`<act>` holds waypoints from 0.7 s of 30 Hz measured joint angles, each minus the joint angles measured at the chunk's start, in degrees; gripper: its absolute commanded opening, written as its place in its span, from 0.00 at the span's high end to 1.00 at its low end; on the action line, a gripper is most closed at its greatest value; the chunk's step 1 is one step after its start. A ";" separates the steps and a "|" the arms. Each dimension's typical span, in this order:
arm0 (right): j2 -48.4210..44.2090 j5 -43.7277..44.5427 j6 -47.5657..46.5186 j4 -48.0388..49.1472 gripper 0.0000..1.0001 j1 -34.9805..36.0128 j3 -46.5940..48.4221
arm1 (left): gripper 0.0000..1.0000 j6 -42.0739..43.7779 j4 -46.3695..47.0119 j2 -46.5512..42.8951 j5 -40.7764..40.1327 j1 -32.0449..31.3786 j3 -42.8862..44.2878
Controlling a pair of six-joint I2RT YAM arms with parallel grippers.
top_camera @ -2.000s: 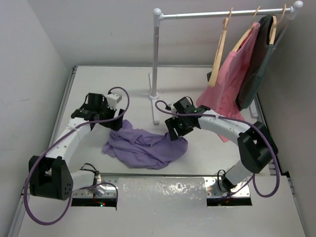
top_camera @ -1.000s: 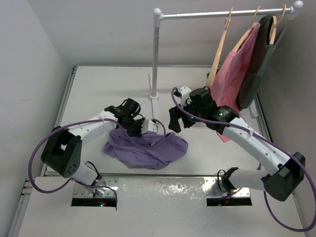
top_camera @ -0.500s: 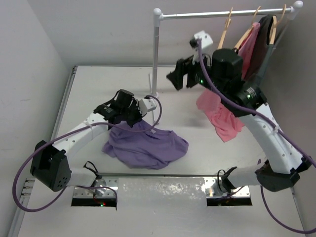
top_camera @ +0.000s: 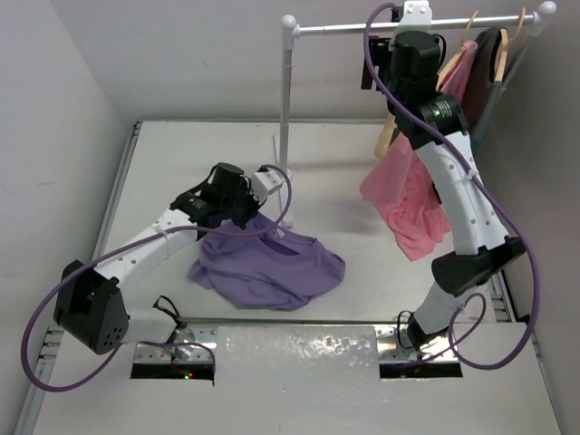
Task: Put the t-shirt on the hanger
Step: Pick up the hanger from the clothesline.
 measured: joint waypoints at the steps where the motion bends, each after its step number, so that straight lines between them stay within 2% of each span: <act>1: 0.39 0.63 0.09 0.00 0.22 -0.57 -0.09 | 1.00 -0.04 0.26 -0.22 0.07 0.00 -0.07; 10: 0.92 1.84 1.49 1.14 0.23 -1.92 -0.81 | 1.00 -0.24 1.14 -2.43 0.96 0.00 -1.64; 14: 2.14 1.55 2.58 1.07 0.31 -3.65 -1.01 | 1.00 -0.24 1.27 -2.73 1.05 0.00 -1.66; 18: 4.00 0.33 3.32 1.01 0.44 -4.55 -1.11 | 1.00 -0.24 1.55 -3.06 1.05 0.00 -1.90; 21: 4.83 -0.72 3.78 0.83 0.48 -4.55 -1.55 | 1.00 -0.24 1.73 -3.39 1.05 0.00 -2.38</act>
